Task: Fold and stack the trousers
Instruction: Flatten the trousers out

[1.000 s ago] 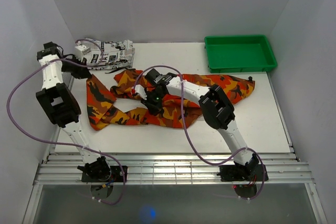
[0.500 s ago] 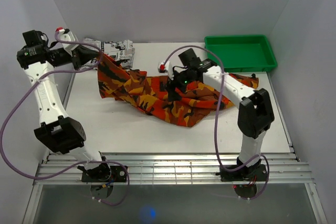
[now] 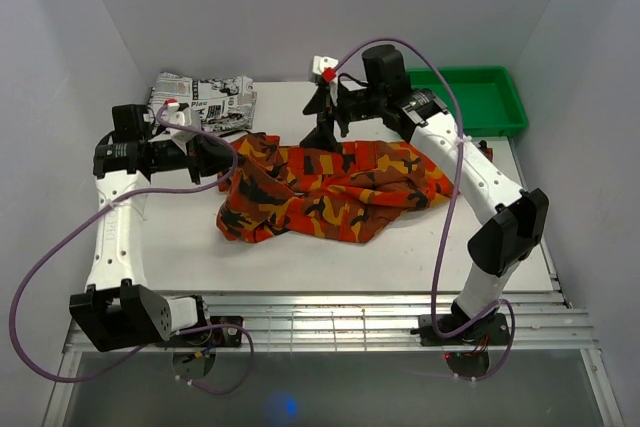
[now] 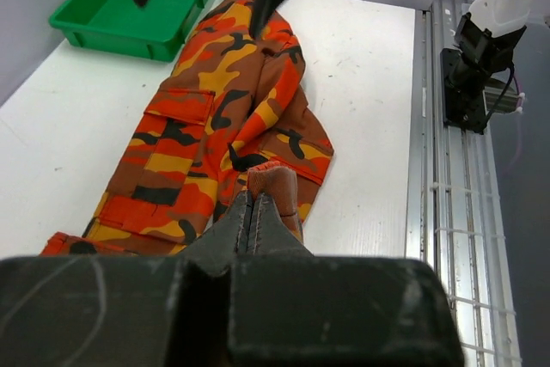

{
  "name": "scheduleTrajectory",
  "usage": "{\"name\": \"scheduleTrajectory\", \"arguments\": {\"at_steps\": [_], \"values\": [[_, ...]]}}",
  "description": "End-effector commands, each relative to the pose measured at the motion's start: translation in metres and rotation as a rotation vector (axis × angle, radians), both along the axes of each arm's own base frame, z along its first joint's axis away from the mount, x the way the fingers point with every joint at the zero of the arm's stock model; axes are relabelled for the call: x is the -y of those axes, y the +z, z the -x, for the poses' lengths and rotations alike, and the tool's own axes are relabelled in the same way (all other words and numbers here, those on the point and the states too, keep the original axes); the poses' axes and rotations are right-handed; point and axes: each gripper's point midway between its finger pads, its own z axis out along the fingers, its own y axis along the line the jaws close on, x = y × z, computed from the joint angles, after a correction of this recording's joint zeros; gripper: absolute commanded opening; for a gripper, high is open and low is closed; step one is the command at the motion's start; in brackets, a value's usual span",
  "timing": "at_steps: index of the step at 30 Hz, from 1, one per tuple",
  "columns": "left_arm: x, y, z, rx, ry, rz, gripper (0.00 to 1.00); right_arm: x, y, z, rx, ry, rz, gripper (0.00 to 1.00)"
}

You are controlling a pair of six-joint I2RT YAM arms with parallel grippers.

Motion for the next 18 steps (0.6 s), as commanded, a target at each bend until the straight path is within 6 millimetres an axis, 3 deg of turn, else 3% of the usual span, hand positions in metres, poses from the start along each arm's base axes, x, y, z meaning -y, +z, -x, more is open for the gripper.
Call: {"name": "scheduleTrajectory", "arguments": {"at_steps": [1,5,12,14,15,16,17,18], "values": [[0.018,0.068,0.055,0.102,-0.272,0.281,0.00,-0.029,-0.004,0.039,-0.041,0.158,-0.020,0.87],[0.020,0.069,0.057,0.078,-0.283,0.283,0.00,-0.051,-0.022,0.071,-0.001,0.232,0.007,0.87],[0.021,0.064,0.052,0.053,-0.281,0.278,0.00,-0.084,-0.028,0.114,-0.005,0.343,0.030,0.87],[0.021,0.061,0.045,0.055,-0.264,0.261,0.00,-0.095,-0.036,0.124,-0.059,0.360,0.046,0.80],[0.021,0.060,0.041,0.057,-0.256,0.251,0.00,-0.098,-0.038,0.127,-0.083,0.364,0.050,0.70],[0.021,0.059,0.038,0.055,-0.247,0.242,0.00,-0.102,-0.034,0.131,-0.103,0.377,0.040,0.40],[0.020,0.055,0.032,0.049,-0.230,0.228,0.05,-0.107,-0.040,0.130,-0.146,0.370,0.049,0.21],[0.019,0.050,0.024,0.053,-0.193,0.188,0.26,-0.109,-0.039,0.129,-0.214,0.339,0.049,0.08]]}}
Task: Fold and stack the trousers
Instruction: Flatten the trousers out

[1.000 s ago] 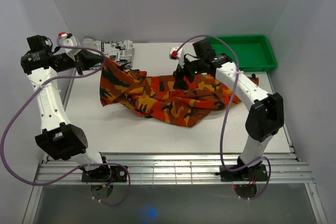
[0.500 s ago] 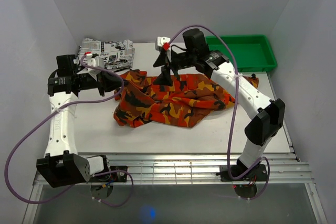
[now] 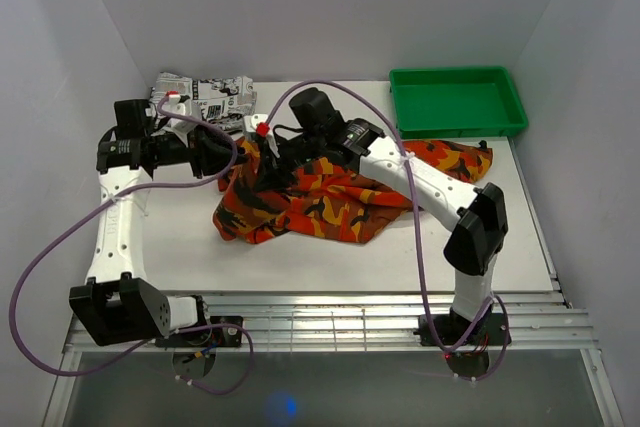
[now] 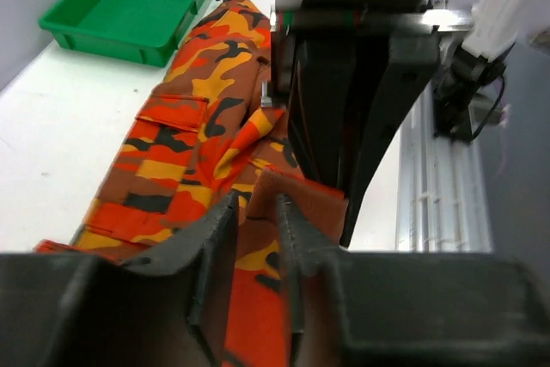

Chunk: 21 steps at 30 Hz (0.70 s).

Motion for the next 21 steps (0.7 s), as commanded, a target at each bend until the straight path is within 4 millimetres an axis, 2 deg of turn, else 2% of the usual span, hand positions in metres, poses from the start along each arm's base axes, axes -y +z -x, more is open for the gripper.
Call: {"name": "scheduleTrajectory", "arguments": {"at_steps": [1,2,3,4,5,6,7,8,9,10,11,12,13,14,15,16,17,18,19,20,21], "values": [[0.011,0.039,0.019,0.076,-0.153,0.137,0.40,-0.009,0.009,-0.008,-0.140,-0.076,0.018,0.08],[0.010,0.038,0.014,0.089,-0.127,0.106,0.64,-0.009,0.007,-0.011,-0.176,-0.105,0.027,0.08],[0.006,0.032,0.004,0.068,-0.067,0.054,0.74,-0.010,0.013,-0.019,-0.189,-0.143,0.001,0.08],[0.002,0.033,-0.009,0.116,-0.022,0.011,0.81,-0.004,0.012,-0.035,-0.279,-0.248,0.011,0.08],[-0.002,0.031,-0.019,0.115,0.040,-0.019,0.82,0.004,0.009,-0.039,-0.338,-0.299,0.016,0.08],[-0.009,0.056,-0.031,0.289,0.128,-0.052,0.83,0.009,0.011,-0.048,-0.386,-0.353,0.006,0.08],[-0.024,0.040,-0.050,0.202,0.315,-0.057,0.89,0.019,0.017,-0.070,-0.502,-0.468,-0.013,0.08],[-0.030,0.045,-0.053,0.266,0.379,-0.070,0.95,0.029,0.013,-0.077,-0.574,-0.541,-0.006,0.08],[-0.033,0.063,-0.045,0.383,0.419,-0.077,0.98,0.038,0.011,-0.090,-0.639,-0.624,-0.009,0.08],[-0.033,0.064,-0.041,0.431,0.420,-0.095,0.98,0.055,0.020,-0.108,-0.781,-0.732,-0.046,0.08],[-0.031,0.065,-0.037,0.440,0.408,-0.098,0.98,0.065,0.006,-0.113,-0.894,-0.784,-0.031,0.08],[-0.029,0.058,-0.033,0.388,0.398,-0.101,0.98,0.081,0.006,-0.126,-0.993,-0.828,-0.056,0.08],[-0.023,0.052,-0.029,0.368,0.363,-0.114,0.98,0.086,0.005,-0.132,-1.085,-0.857,-0.071,0.08],[-0.019,0.053,-0.026,0.367,0.345,-0.132,0.98,0.088,0.007,-0.136,-1.209,-0.890,-0.086,0.08],[-0.014,0.038,-0.023,0.312,0.328,-0.154,0.98,0.090,0.010,-0.144,-1.215,-0.931,-0.102,0.08],[0.001,0.034,-0.016,0.322,0.294,-0.164,0.98,0.090,0.007,-0.146,-1.229,-0.944,-0.094,0.08],[0.005,0.018,-0.020,0.320,0.323,-0.208,0.98,0.089,0.007,-0.146,-1.296,-0.959,-0.094,0.08],[0.012,0.012,-0.018,0.330,0.321,-0.229,0.98,0.088,0.009,-0.147,-1.307,-0.966,-0.099,0.08],[0.035,0.008,-0.006,0.347,0.265,-0.237,0.98,0.086,0.010,-0.148,-1.322,-0.969,-0.099,0.08],[0.035,-0.001,-0.016,0.350,0.338,-0.294,0.98,0.086,0.010,-0.149,-1.344,-0.975,-0.100,0.08],[0.044,-0.008,-0.017,0.357,0.350,-0.315,0.98,0.085,0.010,-0.150,-1.383,-0.988,-0.099,0.08]]}}
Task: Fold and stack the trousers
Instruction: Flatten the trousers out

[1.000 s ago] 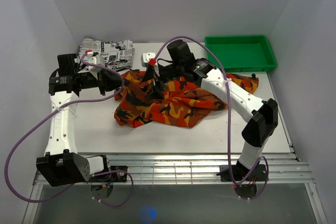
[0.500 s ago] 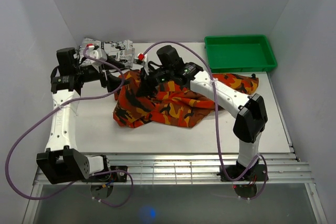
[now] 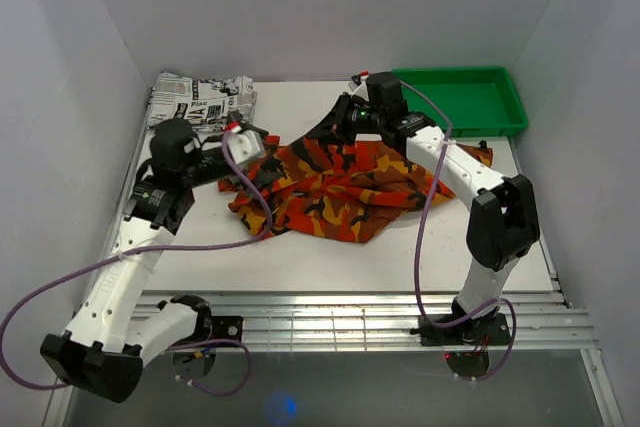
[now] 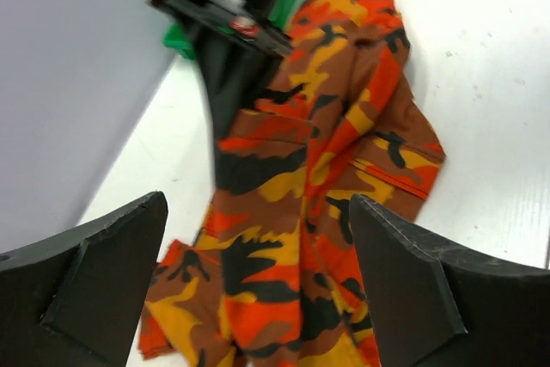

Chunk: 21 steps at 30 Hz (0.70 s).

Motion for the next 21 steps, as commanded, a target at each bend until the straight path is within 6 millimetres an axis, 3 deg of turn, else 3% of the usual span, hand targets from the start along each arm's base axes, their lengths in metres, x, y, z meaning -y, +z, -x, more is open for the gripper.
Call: {"name": "scheduleTrajectory", "arguments": {"at_steps": [1,3,4,6,7,10,12,21], "values": [[0.027,-0.032,0.000,0.008,0.092,-0.129,0.98,-0.014,0.041,0.004,-0.100,-0.063,-0.126,0.08],[0.035,-0.042,-0.011,0.042,0.180,-0.184,0.98,-0.014,0.041,0.006,-0.153,-0.080,-0.139,0.08],[0.055,-0.047,-0.001,0.063,0.144,-0.202,0.98,-0.013,0.040,0.008,-0.174,-0.087,-0.140,0.08],[0.063,-0.048,-0.009,0.130,0.206,-0.233,0.98,-0.012,0.036,0.011,-0.235,-0.105,-0.137,0.08],[0.078,-0.058,0.001,0.141,0.178,-0.253,0.98,-0.010,0.038,0.013,-0.243,-0.110,-0.142,0.08],[0.086,-0.073,-0.004,0.188,0.241,-0.289,0.98,-0.007,0.037,0.019,-0.281,-0.114,-0.145,0.08],[0.090,-0.073,-0.013,0.214,0.284,-0.274,0.98,-0.005,0.037,0.024,-0.298,-0.110,-0.147,0.08],[0.070,-0.077,-0.043,0.251,0.529,-0.244,0.98,0.004,0.027,0.048,-0.422,-0.115,-0.125,0.08]]}}
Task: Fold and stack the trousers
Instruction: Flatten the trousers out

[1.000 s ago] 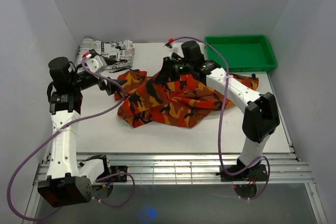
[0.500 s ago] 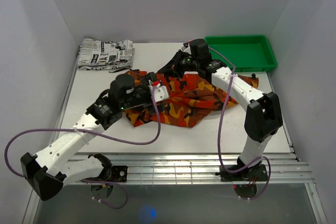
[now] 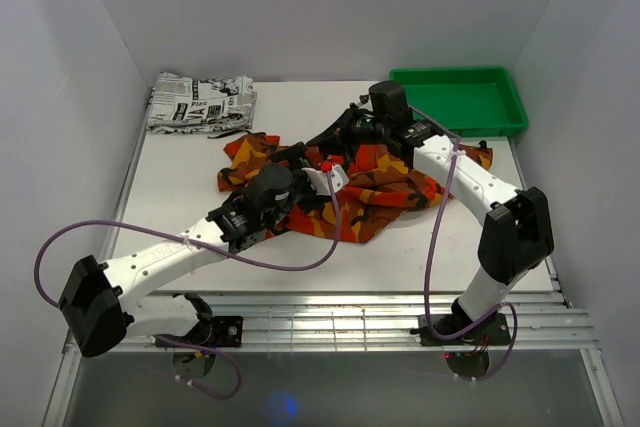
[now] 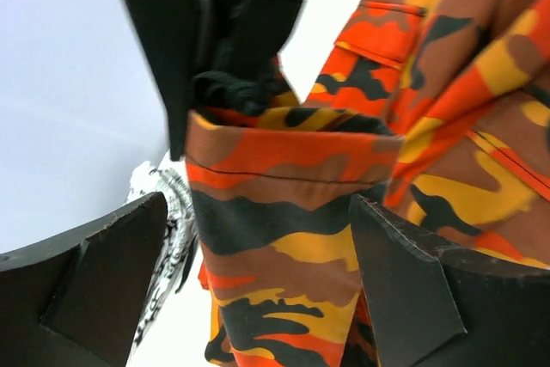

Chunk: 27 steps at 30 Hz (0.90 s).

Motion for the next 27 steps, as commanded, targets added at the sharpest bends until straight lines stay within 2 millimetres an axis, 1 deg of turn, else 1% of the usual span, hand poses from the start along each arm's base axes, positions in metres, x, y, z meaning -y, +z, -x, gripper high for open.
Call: {"name": "scheduleTrajectory", "arguments": {"at_steps": [1,2,3,5,6,8,9,10,12,13,14,15,16,17,18,19,21,24,25,26,27], "values": [[-0.011,0.026,-0.013,0.084,0.114,0.080,0.97,0.006,0.015,0.013,-0.035,0.002,-0.030,0.08],[-0.009,0.027,-0.013,0.070,0.113,0.103,0.94,0.006,0.015,0.014,-0.040,0.001,-0.028,0.08],[-0.008,0.030,-0.013,0.065,0.115,0.113,0.85,0.006,0.015,0.014,-0.034,0.004,-0.027,0.08],[-0.010,0.034,-0.013,0.060,0.117,0.128,0.69,0.008,0.013,0.015,-0.028,0.001,-0.021,0.08],[-0.009,0.037,-0.011,0.047,0.110,0.142,0.44,0.010,0.012,0.013,-0.026,-0.006,-0.017,0.08],[-0.011,0.040,-0.010,0.021,0.109,0.159,0.21,0.013,0.009,0.013,-0.033,-0.011,-0.013,0.08],[-0.011,0.034,-0.008,-0.022,0.107,0.168,0.12,0.013,0.010,0.012,-0.027,-0.010,-0.020,0.08],[-0.016,0.039,-0.011,-0.038,0.121,0.183,0.01,0.013,0.011,0.012,-0.025,-0.009,-0.022,0.08],[-0.019,0.040,-0.010,-0.077,0.111,0.210,0.00,0.013,0.014,0.010,-0.012,-0.010,-0.030,0.08],[-0.025,0.043,-0.013,-0.079,0.121,0.225,0.00,0.013,0.017,0.010,0.001,-0.008,-0.034,0.08],[-0.025,0.041,-0.009,-0.109,0.103,0.232,0.00,0.014,0.018,0.009,0.008,-0.009,-0.033,0.08],[-0.020,0.054,0.003,-0.127,0.010,0.286,0.00,0.015,0.018,0.006,0.012,-0.017,-0.032,0.08],[-0.018,0.051,0.013,-0.158,-0.020,0.322,0.21,0.016,0.020,0.004,0.022,-0.022,-0.034,0.08],[-0.017,0.053,0.019,-0.164,-0.043,0.346,0.24,0.015,0.026,0.001,0.036,-0.023,-0.042,0.08],[-0.016,0.054,0.028,-0.182,-0.073,0.358,0.17,0.013,0.028,-0.001,0.044,-0.018,-0.051,0.08],[-0.017,0.050,0.029,-0.211,-0.056,0.373,0.02,0.012,0.031,-0.001,0.054,-0.016,-0.060,0.08],[-0.024,0.044,0.024,-0.233,0.002,0.392,0.00,0.011,0.035,-0.002,0.077,-0.009,-0.069,0.08],[-0.031,0.052,0.022,-0.203,0.001,0.421,0.00,0.014,0.034,0.001,0.098,0.005,-0.070,0.08],[-0.030,0.053,0.024,-0.207,-0.014,0.421,0.00,0.015,0.033,0.001,0.097,0.006,-0.067,0.08],[-0.021,0.049,0.033,-0.246,-0.086,0.402,0.00,0.015,0.032,0.002,0.097,0.005,-0.066,0.08],[-0.017,0.051,0.038,-0.258,-0.120,0.399,0.00,0.016,0.031,0.002,0.092,0.004,-0.066,0.08]]}}
